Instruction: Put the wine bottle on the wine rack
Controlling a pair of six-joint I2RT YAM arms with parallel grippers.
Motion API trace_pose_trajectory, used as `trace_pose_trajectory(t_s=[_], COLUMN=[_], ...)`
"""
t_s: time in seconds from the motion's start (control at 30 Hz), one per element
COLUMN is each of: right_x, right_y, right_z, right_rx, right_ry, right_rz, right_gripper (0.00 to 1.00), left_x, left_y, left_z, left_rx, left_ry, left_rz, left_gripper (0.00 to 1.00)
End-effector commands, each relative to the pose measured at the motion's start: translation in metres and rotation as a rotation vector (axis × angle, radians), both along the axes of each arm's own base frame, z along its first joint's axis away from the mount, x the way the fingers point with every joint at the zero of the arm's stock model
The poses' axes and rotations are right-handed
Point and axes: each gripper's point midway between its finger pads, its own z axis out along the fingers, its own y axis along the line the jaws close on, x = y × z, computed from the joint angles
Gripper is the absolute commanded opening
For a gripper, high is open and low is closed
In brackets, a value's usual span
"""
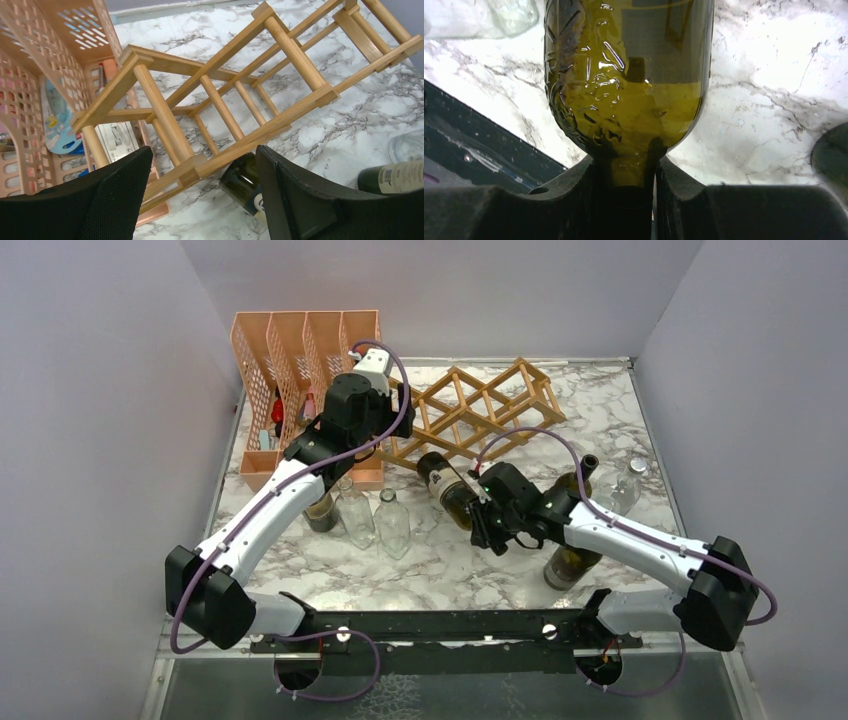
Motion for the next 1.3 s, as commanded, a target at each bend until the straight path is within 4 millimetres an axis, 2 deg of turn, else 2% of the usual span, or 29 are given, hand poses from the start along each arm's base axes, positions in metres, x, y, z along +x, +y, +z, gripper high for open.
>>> trace_pose_trajectory(t_s=[0.0,0.23,0.47,0.6,0.8,1.03,1.27], right_x=[0.046,0.065,0.084,0.093,0.099,0.104,0.124], right_y=[0.036,0.044,0.047,0.046,0.045,0.064,0.078], right_z=[0.045,0.051,0.044,0.044,0.036,0.036,0.036], right_rx=[0.152,0.174,0.167,0.162,0.146,0.219,0.235], right_ry=[-0.173,-0.21,-0.234,-0.256,-0.264,-0.272,-0.31], right_rz=[-0.08,-0.156,-0.253,-0.302,-0.332,-0.297,-0.322], right_gripper=[0.01,0.01,0.01,0.01,0.01,0.01,0.02], left_x=[0.001,-0.003,0.002,0.005,0.014,0.014,0.009], left_y=[-0.015,-0.017,-0.014,-0.013,-0.013,-0.02,-0.021], left_z=[-0.001,-0.02,-0.036,-0.036,-0.024,-0.031,-0.033], left_rx=[-0.066,-0.049,-0.009,-0.01,-0.03,-0.05,-0.055], left_ry=[0.021,0.058,0.07,0.071,0.045,0.073,0.084], left_rz=[-0.052,-0.072,-0.076,-0.072,-0.058,-0.088,-0.102], left_gripper=[0.79,0.73,0.69,0.68,0.69,0.68,0.68])
